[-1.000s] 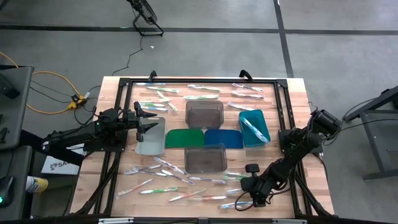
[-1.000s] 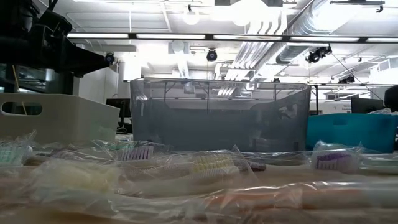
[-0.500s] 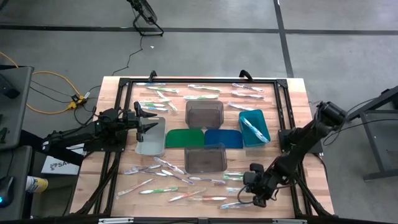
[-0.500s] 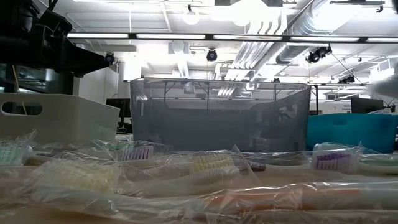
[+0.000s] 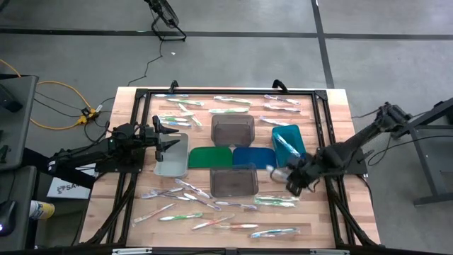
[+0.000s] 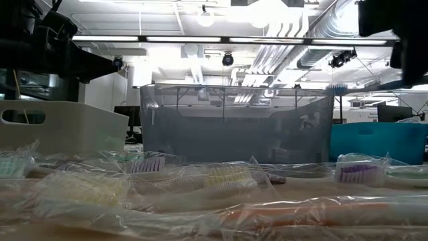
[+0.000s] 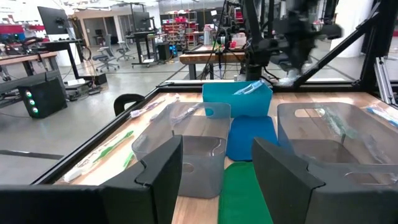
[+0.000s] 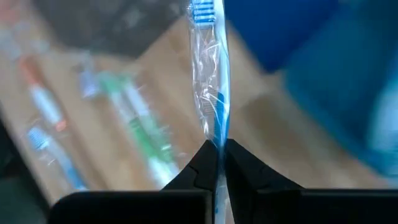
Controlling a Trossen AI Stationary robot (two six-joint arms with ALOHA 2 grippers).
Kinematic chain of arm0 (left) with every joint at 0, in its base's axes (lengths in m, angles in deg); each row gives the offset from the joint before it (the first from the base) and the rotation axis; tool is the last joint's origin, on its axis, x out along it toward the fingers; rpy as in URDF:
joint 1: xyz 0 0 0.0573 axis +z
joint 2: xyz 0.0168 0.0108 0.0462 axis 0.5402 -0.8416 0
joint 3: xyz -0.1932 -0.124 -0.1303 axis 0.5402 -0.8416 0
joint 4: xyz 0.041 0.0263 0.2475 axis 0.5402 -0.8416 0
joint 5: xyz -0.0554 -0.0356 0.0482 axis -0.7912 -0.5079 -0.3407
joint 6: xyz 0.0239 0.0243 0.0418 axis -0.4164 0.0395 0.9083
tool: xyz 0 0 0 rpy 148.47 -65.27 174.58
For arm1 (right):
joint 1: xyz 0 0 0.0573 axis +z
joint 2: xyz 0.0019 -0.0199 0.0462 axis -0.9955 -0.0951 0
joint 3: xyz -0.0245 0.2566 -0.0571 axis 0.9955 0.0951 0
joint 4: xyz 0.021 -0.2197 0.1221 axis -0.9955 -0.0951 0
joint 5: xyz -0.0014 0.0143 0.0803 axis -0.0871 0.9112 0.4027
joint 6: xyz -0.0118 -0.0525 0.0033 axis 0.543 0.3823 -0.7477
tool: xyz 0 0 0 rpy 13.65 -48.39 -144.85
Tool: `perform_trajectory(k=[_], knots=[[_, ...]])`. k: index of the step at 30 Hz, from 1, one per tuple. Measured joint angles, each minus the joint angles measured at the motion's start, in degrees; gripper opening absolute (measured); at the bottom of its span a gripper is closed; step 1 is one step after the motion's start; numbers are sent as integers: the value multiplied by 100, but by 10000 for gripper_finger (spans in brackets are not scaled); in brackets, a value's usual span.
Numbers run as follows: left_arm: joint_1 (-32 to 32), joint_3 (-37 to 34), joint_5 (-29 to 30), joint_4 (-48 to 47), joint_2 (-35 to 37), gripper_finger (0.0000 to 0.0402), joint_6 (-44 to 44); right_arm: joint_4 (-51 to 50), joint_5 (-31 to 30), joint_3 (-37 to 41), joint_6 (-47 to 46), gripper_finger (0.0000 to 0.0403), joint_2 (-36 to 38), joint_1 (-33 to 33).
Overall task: Pick & Place Toothbrushes
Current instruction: Put the blue toothbrush into the blue bin
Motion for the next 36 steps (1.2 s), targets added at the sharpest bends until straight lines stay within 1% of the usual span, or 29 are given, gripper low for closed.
perform_trajectory(k=[4,8,12,16,22,36], knots=[[0,-1,1,0,2,187,0,-629,-318,0,46,11,372,-624],[0,0,0,0,2,187,0,-843,-596,-1,385,10,590,-1299],[0,-2,1,0,1,187,0,-876,-866,-5,813,10,583,-1914],[0,-2,0,0,2,187,0,-875,-894,-5,1058,10,387,-2391],[0,-1,1,0,1,187,0,-877,-841,-5,1349,11,-85,-2687],[0,-1,1,0,1,187,0,-929,-818,-5,1229,11,-1175,-3083]])
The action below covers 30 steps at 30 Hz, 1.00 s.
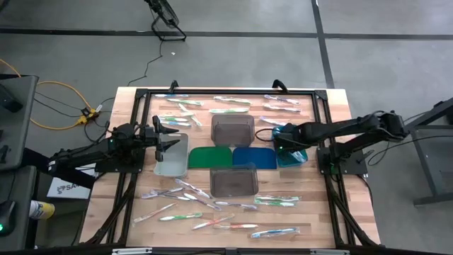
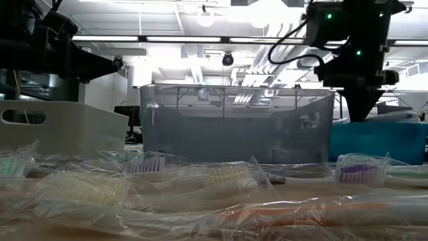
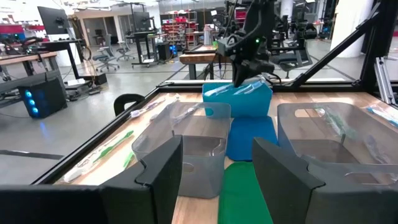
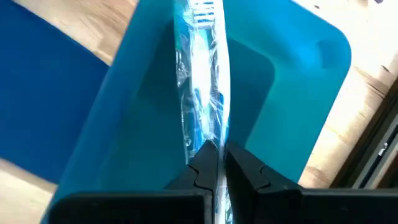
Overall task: Pick & Place Toothbrushes
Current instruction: Put the blue toothbrush into the blue bin
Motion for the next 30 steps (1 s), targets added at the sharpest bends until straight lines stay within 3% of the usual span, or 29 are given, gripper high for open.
perform_trajectory(k=[11,20,30], knots=[[0,1,-1,0,0,187,0,58,168,0,405,21,-370,-85],[0,-1,-1,0,-1,187,0,18,109,2,827,85,-366,-85],[0,0,1,0,0,187,0,-208,426,-152,537,160,-206,-85]])
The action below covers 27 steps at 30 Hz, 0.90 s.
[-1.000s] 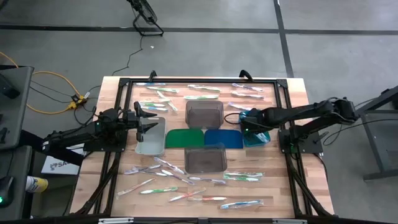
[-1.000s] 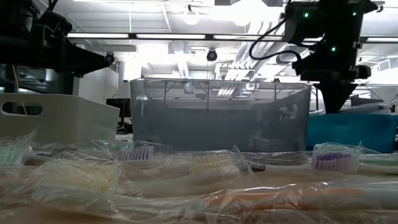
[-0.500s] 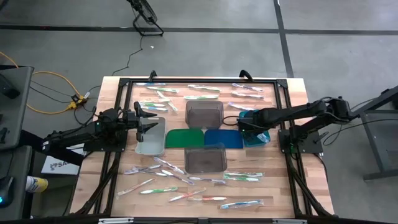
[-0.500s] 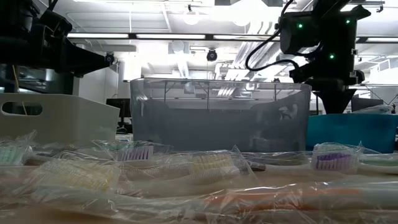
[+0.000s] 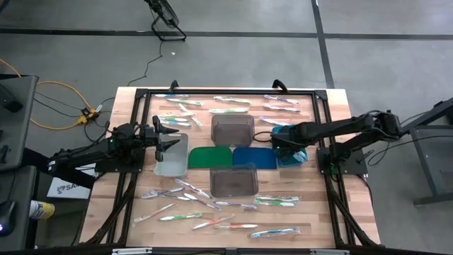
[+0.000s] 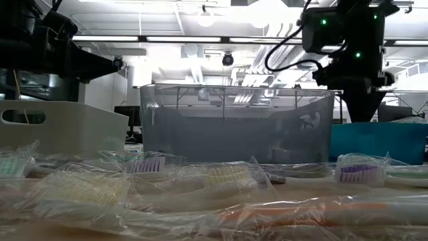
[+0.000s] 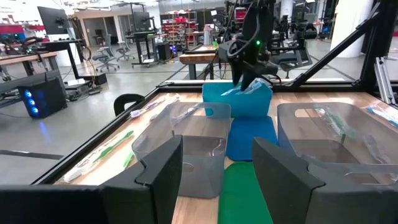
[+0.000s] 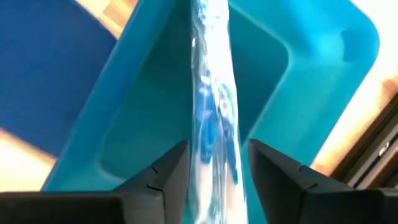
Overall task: Pick & Place Toothbrushes
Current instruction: Put the blue toothbrush into the blue bin
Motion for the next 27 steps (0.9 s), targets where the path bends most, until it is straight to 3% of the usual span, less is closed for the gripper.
perform_trajectory(k=[4,8,12,16,21,27], knots=[[0,1,-2,0,-1,187,0,-525,446,-301,86,180,135,3],[0,1,0,0,0,187,0,-541,1320,-444,574,184,418,120],[0,1,0,0,1,187,0,-340,2213,-445,755,174,696,460],[0,0,-1,0,-1,187,0,465,2941,-445,288,161,857,1108],[0,0,-1,0,0,187,0,2124,2820,-445,100,147,881,2337],[0,1,0,0,1,187,0,3237,1706,-445,193,144,677,3575]])
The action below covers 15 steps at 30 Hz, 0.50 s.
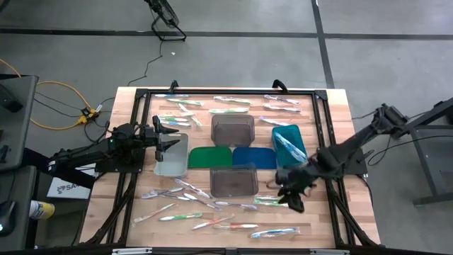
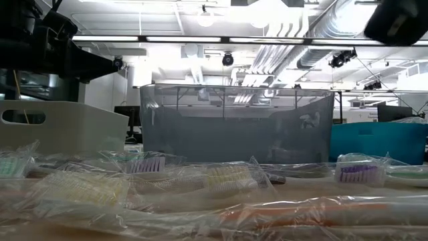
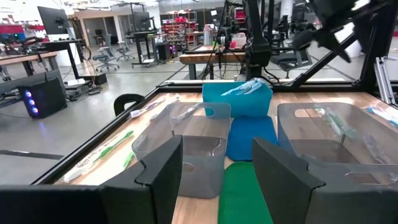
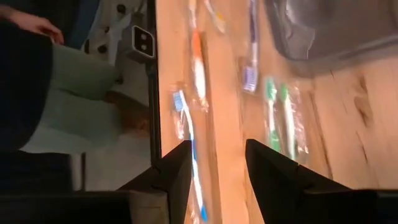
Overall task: Pick & Place Toothbrushes
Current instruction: Put the blue toothbrush into the blue bin
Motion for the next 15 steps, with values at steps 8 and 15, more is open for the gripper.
perform_trajectory(k=[8,15], knots=[[0,0,-2,0,0,187,0,802,-396,0,203,144,-656,801],[0,-1,0,0,-1,187,0,1714,-360,-33,348,144,-1523,1134]])
